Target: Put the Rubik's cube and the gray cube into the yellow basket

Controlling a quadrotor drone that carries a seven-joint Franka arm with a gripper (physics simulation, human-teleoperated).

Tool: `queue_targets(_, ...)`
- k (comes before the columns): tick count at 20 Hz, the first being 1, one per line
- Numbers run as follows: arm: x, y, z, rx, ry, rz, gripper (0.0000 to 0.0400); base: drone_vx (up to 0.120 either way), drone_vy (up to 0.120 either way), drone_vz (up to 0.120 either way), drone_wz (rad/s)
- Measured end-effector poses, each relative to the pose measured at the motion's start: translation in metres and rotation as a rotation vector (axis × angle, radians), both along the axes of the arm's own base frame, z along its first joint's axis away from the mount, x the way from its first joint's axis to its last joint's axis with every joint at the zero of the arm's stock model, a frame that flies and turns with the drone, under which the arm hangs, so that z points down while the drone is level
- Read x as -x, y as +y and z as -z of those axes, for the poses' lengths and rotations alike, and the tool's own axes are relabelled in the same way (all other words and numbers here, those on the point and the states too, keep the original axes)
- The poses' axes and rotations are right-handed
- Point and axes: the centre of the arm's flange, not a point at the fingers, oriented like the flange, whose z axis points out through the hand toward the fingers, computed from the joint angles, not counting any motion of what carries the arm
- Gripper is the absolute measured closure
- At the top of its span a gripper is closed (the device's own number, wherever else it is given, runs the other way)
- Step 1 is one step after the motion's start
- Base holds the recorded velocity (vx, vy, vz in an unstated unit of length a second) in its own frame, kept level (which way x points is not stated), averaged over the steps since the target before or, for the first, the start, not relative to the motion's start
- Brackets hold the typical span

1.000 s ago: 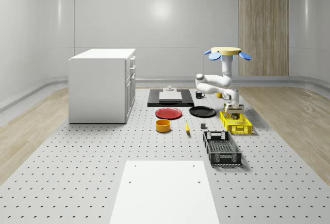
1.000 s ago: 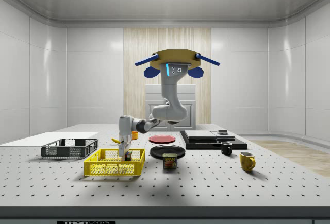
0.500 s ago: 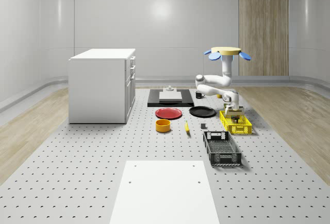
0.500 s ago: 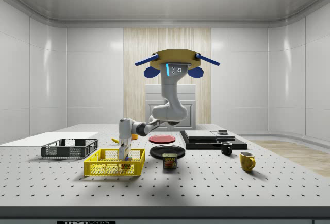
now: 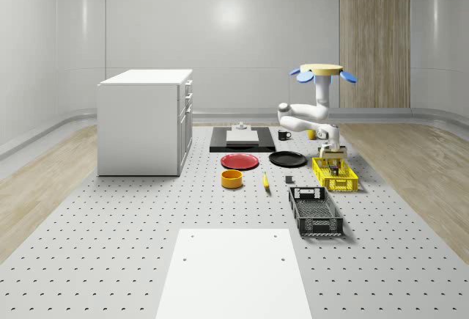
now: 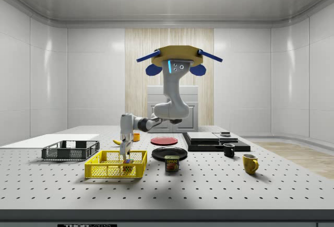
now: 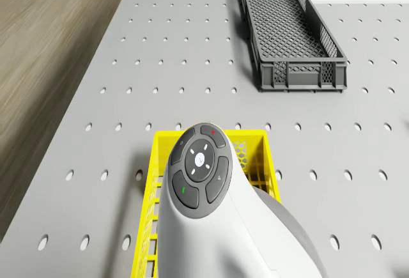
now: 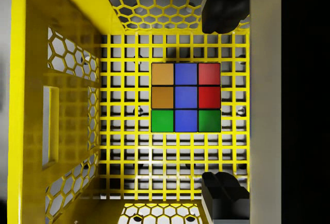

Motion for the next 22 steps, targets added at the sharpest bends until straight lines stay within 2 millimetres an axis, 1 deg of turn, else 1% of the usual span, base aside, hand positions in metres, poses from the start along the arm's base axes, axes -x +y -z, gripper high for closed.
queue_targets(4, 0.0000, 0.0000, 0.0042, 0.000, 0.000, 0.000, 0.0001, 0.000, -0.010, 0.120, 0.000)
queue_targets(6, 0.0000, 0.0000, 0.0053, 0.000, 0.000, 0.000, 0.0001, 0.000, -0.120, 0.120, 0.000)
queue_targets(7, 0.0000, 0.0000, 0.0057, 0.000, 0.000, 0.000, 0.0000, 0.000, -0.120, 0.040, 0.000)
queue_targets(10, 0.0000, 0.0000, 0.0064, 0.000, 0.000, 0.000, 0.0000, 0.013, -0.120, 0.000, 0.000)
queue_targets(16, 0.0000, 0.0000, 0.0070, 0.000, 0.000, 0.000, 0.0000, 0.113, -0.120, 0.000, 0.000)
queue_targets(22, 0.0000, 0.0000, 0.0071, 0.000, 0.000, 0.000, 0.0000, 0.000, -0.120, 0.000, 0.000)
